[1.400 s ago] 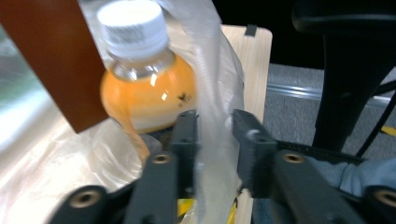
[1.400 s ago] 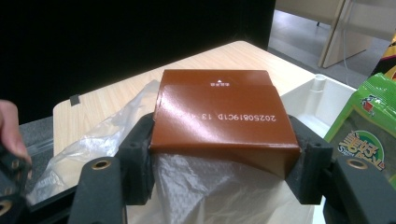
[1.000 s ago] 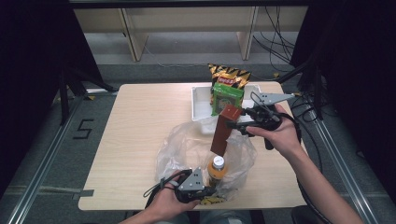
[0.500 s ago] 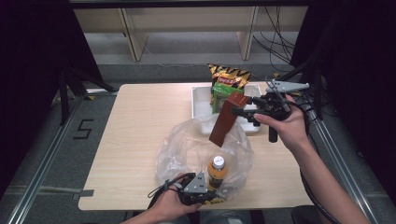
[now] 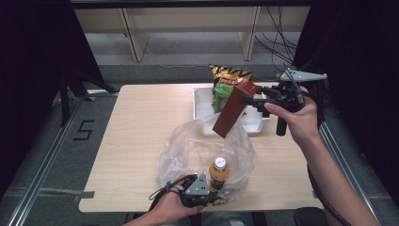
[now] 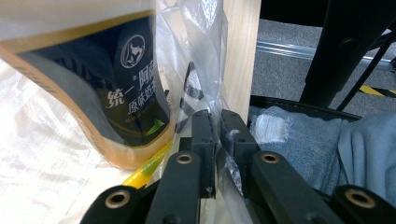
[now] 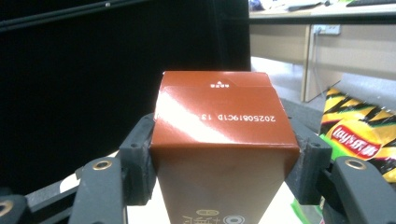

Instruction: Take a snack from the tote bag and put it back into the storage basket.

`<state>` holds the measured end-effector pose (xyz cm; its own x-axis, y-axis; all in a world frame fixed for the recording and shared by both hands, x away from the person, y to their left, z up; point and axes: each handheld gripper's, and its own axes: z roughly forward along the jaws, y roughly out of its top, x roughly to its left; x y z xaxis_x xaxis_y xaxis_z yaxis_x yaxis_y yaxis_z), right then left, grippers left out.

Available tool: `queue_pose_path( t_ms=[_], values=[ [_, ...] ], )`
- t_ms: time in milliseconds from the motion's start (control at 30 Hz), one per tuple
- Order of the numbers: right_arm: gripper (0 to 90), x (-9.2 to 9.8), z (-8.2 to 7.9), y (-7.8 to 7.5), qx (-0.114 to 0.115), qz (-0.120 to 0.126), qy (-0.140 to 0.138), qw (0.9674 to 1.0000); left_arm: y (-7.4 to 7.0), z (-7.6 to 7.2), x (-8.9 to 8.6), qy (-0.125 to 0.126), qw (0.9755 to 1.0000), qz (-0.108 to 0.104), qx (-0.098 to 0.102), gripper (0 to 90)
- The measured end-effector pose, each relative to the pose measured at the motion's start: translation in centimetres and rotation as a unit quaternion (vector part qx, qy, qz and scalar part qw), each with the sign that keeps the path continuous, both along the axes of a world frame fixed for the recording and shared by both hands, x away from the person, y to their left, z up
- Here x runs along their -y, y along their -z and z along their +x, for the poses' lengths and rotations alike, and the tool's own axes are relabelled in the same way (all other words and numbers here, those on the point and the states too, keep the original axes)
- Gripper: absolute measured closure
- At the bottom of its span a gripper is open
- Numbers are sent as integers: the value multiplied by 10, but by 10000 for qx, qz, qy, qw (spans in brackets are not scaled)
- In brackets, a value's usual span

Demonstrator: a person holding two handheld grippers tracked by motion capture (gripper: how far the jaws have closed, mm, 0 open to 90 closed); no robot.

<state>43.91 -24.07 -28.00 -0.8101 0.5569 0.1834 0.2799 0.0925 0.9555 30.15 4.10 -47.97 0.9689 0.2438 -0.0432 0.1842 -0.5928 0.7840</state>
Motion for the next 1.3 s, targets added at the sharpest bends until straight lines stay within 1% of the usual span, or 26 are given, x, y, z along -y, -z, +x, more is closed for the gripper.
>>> queue_pose_path(
  t_ms=[33,67,133,167,200,267,367,400,433,467,533,567,633,700,733,767,833,867,933,967,1000,1067,1200,1233,1267,1300],
  values=[
    [390,1,0,-1,11,40,43,10000,1,-1,1,-69,10000,-39,50,839],
    [390,1,0,-3,-28,91,40,9999,1,-1,1,-65,10000,-19,42,838],
    [390,3,-1,-6,64,93,102,9999,1,-1,1,-54,10000,-8,19,836],
    [390,4,0,-8,91,134,87,9998,1,0,0,9,10000,9,-36,835],
    [390,4,-1,-9,57,162,105,9998,1,0,0,11,10000,54,0,834],
    [390,6,-1,-13,86,230,172,9996,2,-1,1,-44,10000,-18,-7,832],
    [390,8,-2,-19,110,304,249,9992,2,-2,1,-43,10000,-20,-5,830],
    [390,9,0,-20,179,275,291,9990,2,-2,1,-52,10000,-20,3,829],
    [390,10,0,-21,145,281,308,9990,2,-2,1,-68,10000,-37,13,828],
    [390,11,1,-22,216,272,331,9988,2,-2,1,-61,10000,-34,15,827],
    [390,11,2,-23,171,312,328,9988,2,-2,2,-55,10000,-33,9,827],
    [390,13,3,-23,258,289,384,9985,3,-2,2,-58,10000,-36,5,827],
    [391,13,2,-24,187,338,365,9986,3,-2,2,-64,10000,-36,2,827],
    [391,13,2,-25,113,414,395,9983,3,-2,1,-33,10000,22,10,826],
    [391,14,3,-25,210,383,367,9984,3,-2,1,-23,10000,27,11,826],
    [391,13,2,-26,90,414,397,9983,3,-2,2,-26,10000,11,-2,825],
    [391,13,3,-27,162,415,393,9982,3,-2,2,37,10000,21,-52,823],
    [391,14,3,-27,184,405,421,9981,3,-2,2,38,10000,35,-38,822],
    [391,14,4,-28,197,422,433,9980,3,-3,2,-13,10000,9,-6,822],
    [391,14,4,-28,203,417,441,9979,4,-2,2,8,10000,-2,11,822],
    [391,14,4,-28,187,408,442,9980,4,-3,2,-14,10000,33,31,822],
    [391,14,3,-29,164,430,458,9979,4,-3,2,-13,10000,37,23,821],
    [391,16,3,-30,249,426,474,9977,4,-3,2,11,10000,57,10,820],
    [391,16,3,-30,190,455,504,9975,4,-3,2,9,10000,56,3,820],
    [391,16,3,-30,224,443,509,9975,4,-3,3,17,10000,31,-38,819],
    [391,17,4,-30,230,442,521,9974,4,-4,3,4,10000,31,-18,819]
  ],
)
